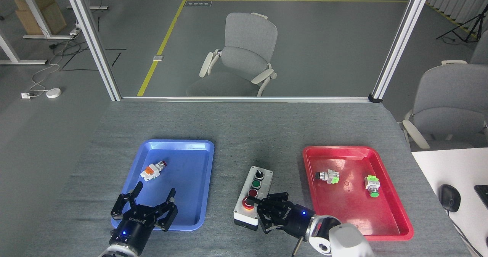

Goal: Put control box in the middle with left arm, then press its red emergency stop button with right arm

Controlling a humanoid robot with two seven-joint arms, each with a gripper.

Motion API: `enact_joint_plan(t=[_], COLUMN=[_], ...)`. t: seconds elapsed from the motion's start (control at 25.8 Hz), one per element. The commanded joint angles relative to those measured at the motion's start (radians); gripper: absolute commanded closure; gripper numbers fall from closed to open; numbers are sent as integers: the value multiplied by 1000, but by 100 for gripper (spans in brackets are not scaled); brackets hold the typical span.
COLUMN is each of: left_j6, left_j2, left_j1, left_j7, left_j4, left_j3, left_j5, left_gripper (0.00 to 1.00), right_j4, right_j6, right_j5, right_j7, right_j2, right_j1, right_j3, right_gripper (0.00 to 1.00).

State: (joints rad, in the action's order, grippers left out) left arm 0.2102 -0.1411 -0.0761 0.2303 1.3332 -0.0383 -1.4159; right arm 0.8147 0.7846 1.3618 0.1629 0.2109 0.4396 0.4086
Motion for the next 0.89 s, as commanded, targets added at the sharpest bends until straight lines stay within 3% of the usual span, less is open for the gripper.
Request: enact_joint_plan(t=[0.0, 0.12, 0.27, 0.35, 0.43, 0.46, 0.5, 0.62, 0.85], left_j6=[-2, -2, -3, -3, -2, 2, 3, 5, 8], left_j2=[0, 2, 2, 2, 2, 3, 3, 3, 3], left_j1=[1, 1, 3, 4, 6, 7, 7, 9, 9], left_j7=[0, 0, -2, -2, -3, -3, -3, -5, -6], left_j4=[3, 8, 15, 15, 15, 15, 17, 18, 20], left_j3=[0, 2, 17, 20, 40, 49, 57, 63, 75], left_j5=[0, 0, 0, 2, 2, 3, 6, 9, 20], left_gripper=[2, 2, 2, 2, 2, 1, 1, 1, 1], right_j4=[-5, 8, 40, 63, 69, 67, 67, 67, 64], right_j6=[1, 1, 1, 1, -1, -5, -5, -7, -96], right_j5=[-7, -18, -188, -253, -300, -329, -360, -415, -408], right_j7=[-74, -62, -20, -19, -17, -17, -19, -19, -19], right_j2=[-5, -7, -5, -7, 2, 5, 5, 12, 36], right_j1=[1, 7, 13, 36, 48, 48, 48, 45, 50], right_j3=[-16, -19, -57, -60, -74, -108, -148, -203, -240], right_gripper=[100, 100, 100, 76, 46, 29, 5, 1, 1])
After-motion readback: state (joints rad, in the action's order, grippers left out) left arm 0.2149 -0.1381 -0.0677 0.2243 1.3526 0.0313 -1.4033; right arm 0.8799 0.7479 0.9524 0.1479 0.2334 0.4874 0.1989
